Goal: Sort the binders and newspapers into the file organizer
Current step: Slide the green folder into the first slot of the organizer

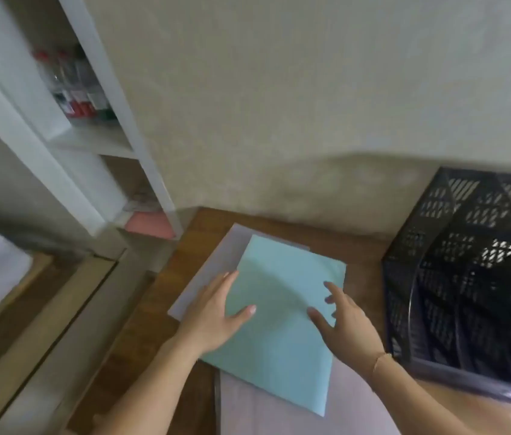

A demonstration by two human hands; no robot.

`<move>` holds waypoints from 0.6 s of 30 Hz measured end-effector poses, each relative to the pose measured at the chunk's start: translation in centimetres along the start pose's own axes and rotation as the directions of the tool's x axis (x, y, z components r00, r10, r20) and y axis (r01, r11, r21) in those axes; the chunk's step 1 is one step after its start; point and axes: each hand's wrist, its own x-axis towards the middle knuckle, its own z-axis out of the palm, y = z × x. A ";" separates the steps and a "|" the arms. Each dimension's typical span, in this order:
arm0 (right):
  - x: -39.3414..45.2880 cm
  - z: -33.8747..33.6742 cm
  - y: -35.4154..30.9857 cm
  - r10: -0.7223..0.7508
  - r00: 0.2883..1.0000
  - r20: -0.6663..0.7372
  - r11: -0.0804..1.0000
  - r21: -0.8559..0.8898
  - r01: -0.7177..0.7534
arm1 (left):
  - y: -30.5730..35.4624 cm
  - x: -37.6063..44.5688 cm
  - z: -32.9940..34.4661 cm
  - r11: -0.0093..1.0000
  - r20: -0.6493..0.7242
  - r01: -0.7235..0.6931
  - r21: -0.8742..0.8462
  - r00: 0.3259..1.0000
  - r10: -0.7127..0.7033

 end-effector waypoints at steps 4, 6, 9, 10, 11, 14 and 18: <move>-0.2 1.9 1.3 0.178 0.982 0.066 0.982 -0.075 -0.173 | -1.8 0.3 2.3 0.993 0.067 0.105 0.046 0.992 -0.108; -0.1 2.5 1.4 0.242 0.966 0.089 0.970 -0.057 -0.237 | -2.5 1.0 3.1 0.986 0.070 0.165 0.013 0.984 -0.166; 0.3 3.3 1.1 0.303 0.948 0.099 0.953 -0.014 -0.303 | -3.1 2.0 3.8 0.946 0.138 0.286 -0.153 0.954 -0.266; 0.3 3.6 0.9 0.325 0.940 0.101 0.943 0.033 -0.330 | -3.3 2.3 4.1 0.922 0.147 0.318 -0.222 0.945 -0.290; 0.3 3.7 0.7 0.344 0.933 0.106 0.931 0.090 -0.354 | -3.1 2.4 4.3 0.896 0.140 0.343 -0.282 0.939 -0.315; 0.4 4.1 0.4 0.357 0.926 0.122 0.911 0.173 -0.374 | -2.9 3.2 4.3 0.772 0.133 0.442 -0.457 0.892 -0.432; 0.3 3.7 0.7 0.372 0.924 0.082 0.872 0.311 -0.379 | -3.1 3.2 3.5 0.704 0.087 0.423 -0.570 0.883 -0.461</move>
